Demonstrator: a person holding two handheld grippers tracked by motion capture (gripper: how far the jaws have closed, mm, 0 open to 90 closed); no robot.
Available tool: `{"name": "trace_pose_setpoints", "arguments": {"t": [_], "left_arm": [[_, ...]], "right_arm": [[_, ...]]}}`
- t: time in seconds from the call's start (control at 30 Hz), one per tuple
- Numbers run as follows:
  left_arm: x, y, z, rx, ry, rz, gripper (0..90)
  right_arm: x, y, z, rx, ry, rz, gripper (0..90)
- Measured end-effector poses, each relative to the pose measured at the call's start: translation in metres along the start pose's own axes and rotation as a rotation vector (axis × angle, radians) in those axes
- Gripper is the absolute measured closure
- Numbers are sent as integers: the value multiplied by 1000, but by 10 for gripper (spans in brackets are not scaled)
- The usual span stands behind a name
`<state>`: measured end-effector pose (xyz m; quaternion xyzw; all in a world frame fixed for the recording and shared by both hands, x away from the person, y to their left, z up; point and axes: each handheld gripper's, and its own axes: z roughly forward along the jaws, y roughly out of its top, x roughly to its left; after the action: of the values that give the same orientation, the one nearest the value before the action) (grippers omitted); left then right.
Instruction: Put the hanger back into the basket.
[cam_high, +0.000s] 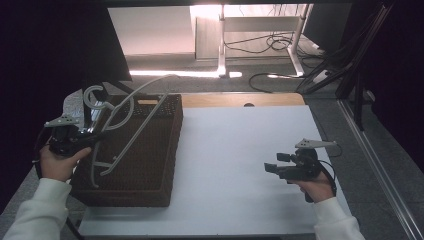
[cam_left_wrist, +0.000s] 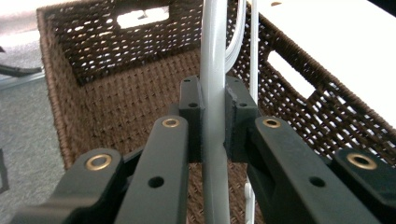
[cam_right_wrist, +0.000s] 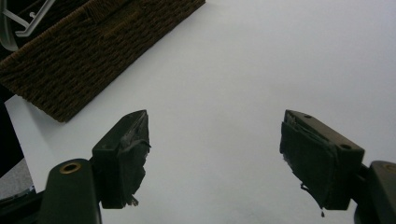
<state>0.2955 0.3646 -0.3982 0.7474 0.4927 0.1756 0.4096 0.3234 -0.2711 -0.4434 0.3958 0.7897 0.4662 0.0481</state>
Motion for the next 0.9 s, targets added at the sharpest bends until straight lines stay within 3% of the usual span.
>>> {"name": "trace_pose_setpoints", "arguments": {"t": [0.5,0.63,0.67,0.77,0.83,0.9], "left_arm": [[6,-23,13,70,43,-9,803],[6,-26,19,110,73,-27,794],[6,-26,20,103,59,-42,752],[2,-23,21,102,64,-41,455],[-5,-19,20,99,69,-26,362],[-11,-16,19,90,71,-10,327]], "right_arm": [[0,-1,2,13,3,-1,244],[0,-1,3,17,3,-5,243],[0,-1,3,19,0,-5,243],[0,-1,3,19,1,-5,243],[0,-1,3,22,0,-5,242],[0,-1,3,21,-1,-5,243]]}}
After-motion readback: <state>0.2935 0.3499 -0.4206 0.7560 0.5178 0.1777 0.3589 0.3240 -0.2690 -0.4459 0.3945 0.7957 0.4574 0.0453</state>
